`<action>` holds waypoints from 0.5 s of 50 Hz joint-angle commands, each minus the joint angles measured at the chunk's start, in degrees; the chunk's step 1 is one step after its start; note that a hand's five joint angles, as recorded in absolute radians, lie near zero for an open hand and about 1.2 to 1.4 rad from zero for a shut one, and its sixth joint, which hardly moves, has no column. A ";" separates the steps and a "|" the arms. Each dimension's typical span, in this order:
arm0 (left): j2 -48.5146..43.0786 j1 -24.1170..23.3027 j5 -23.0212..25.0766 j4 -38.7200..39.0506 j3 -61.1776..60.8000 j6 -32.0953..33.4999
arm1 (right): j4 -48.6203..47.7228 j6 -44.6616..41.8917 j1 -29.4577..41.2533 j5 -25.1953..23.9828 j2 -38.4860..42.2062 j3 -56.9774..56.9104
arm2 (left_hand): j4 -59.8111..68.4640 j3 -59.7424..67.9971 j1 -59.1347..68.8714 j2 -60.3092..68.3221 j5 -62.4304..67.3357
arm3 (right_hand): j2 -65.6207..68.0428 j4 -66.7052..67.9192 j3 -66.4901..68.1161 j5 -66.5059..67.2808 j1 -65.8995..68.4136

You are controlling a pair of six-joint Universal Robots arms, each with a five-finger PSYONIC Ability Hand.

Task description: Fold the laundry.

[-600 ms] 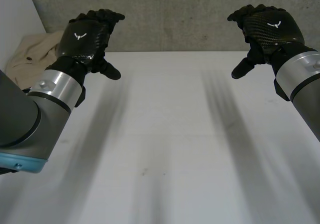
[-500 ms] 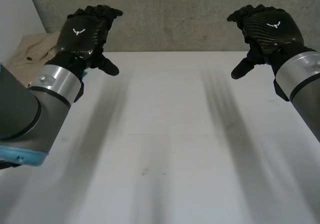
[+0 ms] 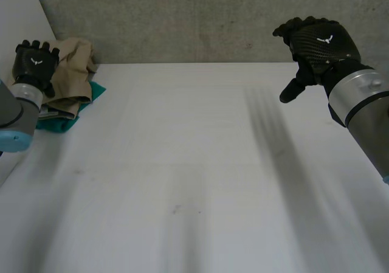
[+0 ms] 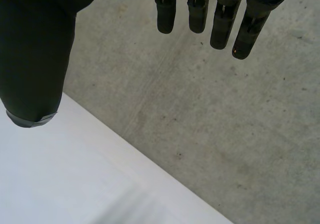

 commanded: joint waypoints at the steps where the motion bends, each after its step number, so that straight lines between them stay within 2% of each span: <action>1: -12.35 3.70 5.76 -0.73 13.91 1.07 | 0.00 -0.04 -0.01 0.00 1.49 -0.11 | 2.28 2.00 1.87 2.29 1.87 | -2.56 -3.39 -2.34 -3.81 -1.24; 6: -16.21 4.40 7.08 -2.57 18.65 1.16 | 0.00 -0.13 -0.09 0.00 1.58 -0.28 | 4.46 4.17 4.04 4.47 4.04 | -2.56 -3.39 -2.34 -3.81 -1.24; 9: -18.59 4.49 8.13 -3.54 21.64 1.25 | 0.00 -0.04 -0.09 0.00 1.67 -0.29 | 13.52 13.23 13.10 13.53 13.10 | -2.56 -3.39 -2.34 -3.81 -1.24; 10: -19.12 4.49 8.31 -3.89 22.17 1.25 | 0.00 -0.13 -0.09 0.00 1.67 -0.29 | 19.38 19.10 18.96 19.39 18.97 | -2.56 -3.39 -2.34 -3.81 -1.24; 11: -19.99 4.49 8.48 -4.76 23.05 1.25 | 0.00 -0.13 -0.09 0.00 1.76 -0.37 | 40.76 40.47 40.34 40.76 40.34 | -2.56 -3.39 -2.34 -3.81 -1.24; 12: -20.09 4.49 8.49 -4.94 23.14 1.25 | -0.09 -0.13 -0.09 0.00 1.76 -0.29 | 52.13 51.84 51.71 52.14 51.71 | -2.56 -3.39 -2.34 -3.81 -1.24; 13: -20.17 4.49 8.40 -4.95 23.06 1.25 | -0.09 -0.13 -0.09 0.00 1.93 -0.29 | 62.73 62.45 62.32 62.74 62.32 | -2.56 -3.39 -2.34 -3.81 -1.24; 14: -20.18 4.49 8.05 -4.95 22.97 1.25 | -0.09 -0.13 -0.09 0.00 2.19 -0.37 | 67.65 67.36 67.23 67.65 67.23 | -2.56 -3.39 -2.34 -3.81 -1.24; 18: -19.21 3.79 6.21 -4.86 22.01 1.34 | 0.00 -0.65 -0.09 0.00 2.55 -0.46 | 67.69 67.41 67.28 67.70 67.28 | -2.56 -3.39 -2.34 -3.81 -1.24; 20: -15.71 2.65 4.71 -4.77 18.85 1.25 | 0.00 -0.83 -0.18 0.00 2.55 -0.46 | 67.69 67.41 67.28 67.70 67.28 | -2.56 -3.39 -2.34 -3.81 -1.24; 25: -2.97 -1.39 4.36 -1.62 6.12 -0.77 | 0.00 -1.01 -0.44 0.00 2.46 -0.55 | 67.69 67.41 67.28 67.70 67.28 | -2.56 -3.39 -2.34 -3.81 -1.24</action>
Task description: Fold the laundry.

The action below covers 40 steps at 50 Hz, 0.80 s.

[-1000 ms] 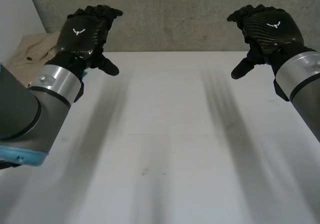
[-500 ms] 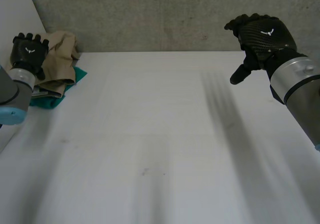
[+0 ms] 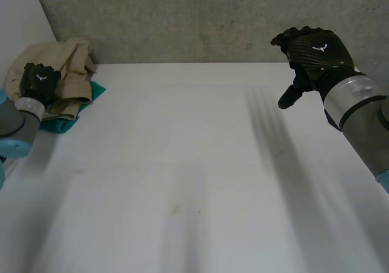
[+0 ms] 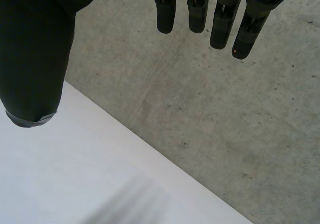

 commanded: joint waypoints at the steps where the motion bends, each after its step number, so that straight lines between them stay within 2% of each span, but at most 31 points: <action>1: 16.17 -5.64 -1.72 4.28 -16.18 -2.77 | 0.04 -0.41 -0.36 0.00 -0.01 -0.20 | 12.13 13.10 17.46 11.91 14.38 | -2.56 -3.39 -2.36 -3.84 -1.24; 5: 28.74 -12.49 -1.64 7.46 -27.69 -10.93 | 0.04 -0.41 -0.54 0.00 -0.27 -0.28 | 12.13 13.10 17.46 11.91 14.38 | -2.56 -3.39 -2.36 -3.84 -1.24; 6: 33.72 -14.68 -1.46 7.81 -32.07 -14.69 | 0.12 -0.41 -0.54 0.00 -0.36 -0.37 | 12.13 13.10 17.46 11.91 14.38 | -2.56 -3.39 -2.36 -3.84 -1.24; 12: 45.80 -20.23 -0.41 7.29 -44.58 -27.11 | 0.12 -0.41 -0.63 0.00 -1.59 -0.46 | 12.13 13.10 17.46 11.91 14.38 | -2.56 -3.39 -2.36 -3.84 -1.24; 13: 48.08 -22.85 0.03 6.94 -47.64 -30.34 | 0.12 -0.41 -0.63 0.00 -1.85 -0.37 | 12.13 13.10 17.46 11.91 14.38 | -2.56 -3.39 -2.36 -3.84 -1.24; 16: 50.73 -28.31 1.35 5.88 -51.61 -34.58 | 0.12 -0.32 -0.63 0.00 -2.91 -0.46 | 12.13 13.10 17.46 11.91 14.38 | -2.56 -3.39 -2.36 -3.84 -1.24; 17: 51.61 -32.33 2.40 5.09 -53.89 -37.03 | 0.12 -0.32 -0.63 0.00 -3.00 -0.55 | 12.13 13.10 17.46 11.91 14.38 | -2.56 -3.39 -2.36 -3.84 -1.24; 21: 51.97 -40.17 4.25 2.99 -57.94 -41.00 | 0.12 -0.32 -0.63 0.00 -3.35 -0.55 | 12.13 13.10 17.46 11.91 14.38 | -2.56 -3.39 -2.36 -3.84 -1.24; 23: 51.97 -42.12 4.52 2.10 -58.74 -41.36 | 0.30 -0.41 -0.54 0.00 -3.44 -0.55 | 10.49 11.46 15.82 10.27 12.74 | -2.56 -3.39 -2.36 -3.84 -1.24; 24: 51.97 -42.82 4.52 1.75 -58.92 -41.28 | 0.30 -0.41 -0.54 0.00 -3.44 -0.55 | -8.34 -7.37 -3.01 -8.56 -6.10 | -2.56 -3.39 -2.36 -3.84 -1.24; 25: 52.05 -43.70 4.34 1.05 -59.01 -41.10 | 0.39 -0.41 -0.45 0.00 -3.44 -0.55 | -50.16 -49.19 -44.84 -50.38 -47.92 | -2.56 -3.39 -2.36 -3.84 -1.24; 26: 52.23 -43.88 4.08 0.70 -59.01 -41.10 | 0.48 -0.41 -0.45 0.00 -3.44 -0.55 | -57.87 -56.90 -52.54 -58.09 -55.62 | -2.56 -3.39 -2.36 -3.84 -1.24; 28: 52.32 -43.80 3.73 0.60 -58.74 -41.10 | 0.74 -0.50 -0.19 0.09 -3.53 -0.64 | -54.81 -53.84 -49.48 -55.03 -52.57 | -2.56 -3.39 -2.36 -3.84 -1.24; 31: 52.67 -42.22 3.29 0.69 -58.22 -41.01 | 1.61 -1.46 0.08 0.09 -3.44 -0.90 | -57.31 -56.34 -51.99 -57.53 -55.07 | -2.56 -3.39 -2.36 -3.84 -1.24; 36: 55.65 -33.27 3.37 0.34 -58.39 -41.01 | 5.65 -5.50 0.25 0.00 -3.09 -2.21 | -56.98 -56.01 -51.65 -57.20 -54.73 | -2.56 -3.39 -2.36 -3.84 -1.24; 40: 57.15 -29.40 3.46 -0.01 -59.27 -40.92 | 12.15 -11.21 0.25 0.09 -2.21 -3.80 | -56.81 -55.84 -51.48 -57.03 -54.56 | -2.56 -3.39 -2.36 -3.84 -1.24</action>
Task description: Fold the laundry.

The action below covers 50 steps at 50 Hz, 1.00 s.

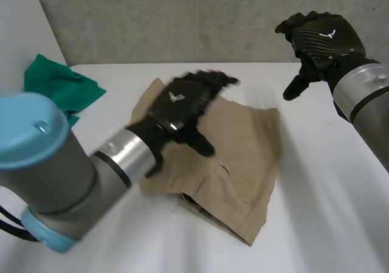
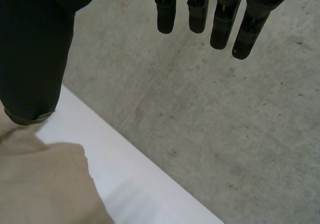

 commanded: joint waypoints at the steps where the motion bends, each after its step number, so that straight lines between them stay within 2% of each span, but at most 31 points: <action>1: 3.48 9.69 0.07 -0.51 -1.17 0.28 | 10.20 -9.21 0.11 -0.07 1.51 -2.38 | -1.05 -1.50 -0.14 -1.10 -1.60 | -2.56 -3.39 -2.34 -3.84 -1.24; 6: 5.77 12.94 0.15 -1.56 -3.89 0.98 | 17.94 -15.28 1.69 -0.24 4.68 -1.77 | -0.21 -0.66 0.70 -0.26 -0.76 | -2.56 -3.39 -2.34 -3.84 -1.24; 10: 5.77 15.84 0.07 -1.65 -6.00 6.33 | 18.48 -14.41 6.17 -0.77 5.47 0.95 | -0.21 -0.66 0.70 -0.26 -0.76 | -2.56 -3.39 -2.34 -3.84 -1.24; 16: 1.66 19.26 -0.11 -1.83 -6.62 18.36 | 10.93 -3.00 9.52 -0.33 5.38 10.17 | -0.21 -0.66 0.70 -0.26 -0.76 | -2.56 -3.39 -2.34 -3.84 -1.24; 20: -1.16 21.47 -0.20 -1.74 -6.09 21.63 | 7.06 4.92 10.39 -0.33 5.82 16.59 | -0.38 -0.82 0.54 -0.43 -0.93 | -2.56 -3.39 -2.34 -3.84 -1.24; 27: -1.79 21.39 -0.11 -1.12 -5.65 21.55 | -1.38 9.33 13.03 1.34 10.39 22.49 | -0.38 -0.82 0.54 -0.43 -0.93 | -2.56 -3.39 -2.34 -3.84 -1.24; 33: -1.61 21.03 -0.11 -1.12 -5.92 21.47 | -2.53 9.68 13.47 4.15 13.99 22.66 | -0.54 -0.99 0.37 -0.59 -1.10 | -2.17 -3.01 -1.96 -3.46 -0.86; 37: -1.08 21.03 -0.11 -1.12 -6.36 21.47 | -3.67 9.42 13.39 5.20 14.87 22.14 | -0.71 -1.16 0.20 -0.76 -1.27 | 40.96 40.13 41.18 39.68 42.28; 38: -1.08 21.12 -0.02 -1.12 -6.44 21.47 | -4.63 8.98 12.86 5.55 14.79 21.70 | -0.55 -0.99 0.37 -0.60 -1.10 | 67.18 66.35 67.39 65.89 68.49; 41: -0.99 21.38 -0.11 -1.12 -6.53 21.47 | -6.91 8.45 12.24 5.73 14.26 20.73 | -0.55 -0.99 0.37 -0.60 -1.10 | 67.44 66.61 67.66 66.16 68.76; 45: -0.38 21.74 -0.20 -1.30 -6.79 21.47 | -10.35 2.93 9.00 5.21 13.38 18.54 | -0.54 -0.99 0.37 -0.59 -1.10 | 67.44 66.61 67.66 66.16 68.76; 50: 0.59 21.56 -0.20 -1.39 -7.06 21.03 | -11.84 -14.01 -1.62 5.73 13.20 12.84 | -0.71 -1.16 0.20 -0.76 -1.27 | 67.44 66.61 67.66 66.16 68.76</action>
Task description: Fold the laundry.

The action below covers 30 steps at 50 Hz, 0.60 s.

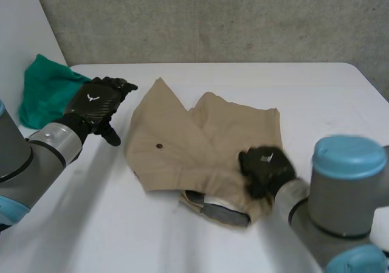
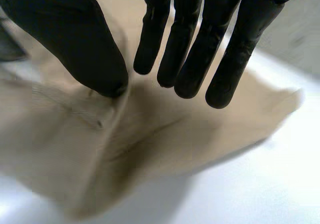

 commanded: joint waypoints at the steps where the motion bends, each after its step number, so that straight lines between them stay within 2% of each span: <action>1: 1.29 -0.13 0.04 -0.16 -0.35 -1.02 | -2.72 -19.62 -12.01 0.12 -0.18 -7.22 | -0.71 -1.16 0.19 -0.77 -1.27 | 12.74 12.10 12.35 14.60 35.04; 3: 1.56 -0.31 0.04 -0.16 -0.27 -1.73 | -2.72 -25.49 -14.81 0.90 2.18 -10.99 | -0.71 -1.16 0.19 -0.77 -1.27 | 12.74 12.10 12.35 14.60 35.04; 5: 1.91 -0.49 0.04 -0.16 -0.35 -2.61 | -2.80 -27.63 -16.14 0.99 4.12 -13.72 | -0.71 -1.16 0.19 -0.77 -1.27 | 12.74 12.10 12.35 14.60 35.04; 11: 2.17 -1.54 0.13 -0.16 -0.27 -3.66 | -1.93 -28.43 -19.49 3.27 9.05 -25.23 | -0.71 -1.16 0.19 -0.77 -1.27 | 12.74 12.10 12.35 14.60 35.04; 13: 2.09 -2.59 0.22 0.02 -0.18 -3.58 | -1.58 -27.99 -19.31 3.45 8.96 -25.95 | -0.71 -1.16 0.19 -0.77 -1.27 | 12.74 12.10 12.35 14.60 35.04; 14: 2.09 -2.86 0.22 0.02 -0.18 -3.49 | -0.62 -27.29 -19.31 3.54 8.79 -25.34 | -0.71 -1.16 0.19 -0.77 -1.27 | -14.35 -14.98 -14.74 -12.48 7.95; 16: 2.09 -3.47 0.22 0.11 -0.18 -3.31 | 1.58 -25.89 -18.96 3.72 8.44 -24.11 | -0.54 -0.99 0.36 -0.60 -1.10 | -43.10 -43.73 -43.49 -41.23 -20.80; 21: 2.09 -3.74 0.13 0.11 -0.18 -3.31 | 12.12 -14.22 -15.01 3.72 3.09 -17.97 | -0.54 -0.99 0.36 -0.60 -1.10 | -51.44 -52.07 -51.83 -49.57 -29.14; 22: 2.09 -3.74 0.13 0.11 -0.18 -3.31 | 14.66 -8.27 -13.88 2.76 0.29 -15.00 | -0.54 -0.99 0.36 -0.60 -1.10 | -54.29 -54.93 -54.68 -52.42 -31.99; 24: 2.17 -3.74 0.04 0.11 -0.26 -3.31 | 16.09 -2.70 -12.55 1.53 -2.27 -11.73 | -0.54 -0.99 0.36 -0.60 -1.10 | -55.82 -56.46 -56.22 -53.96 -33.53; 26: 2.17 -3.74 0.04 0.11 -0.35 -3.49 | 16.70 3.00 -11.15 -1.80 -5.69 -6.74 | -0.54 -0.99 0.36 -0.60 -1.10 | -57.26 -57.90 -57.65 -55.40 -34.96; 30: 2.17 -3.74 0.04 0.11 -0.44 -3.66 | 16.62 4.71 -9.39 -8.30 -9.05 1.61 | -0.54 -0.99 0.36 -0.60 -1.10 | -57.26 -57.90 -57.65 -55.40 -34.96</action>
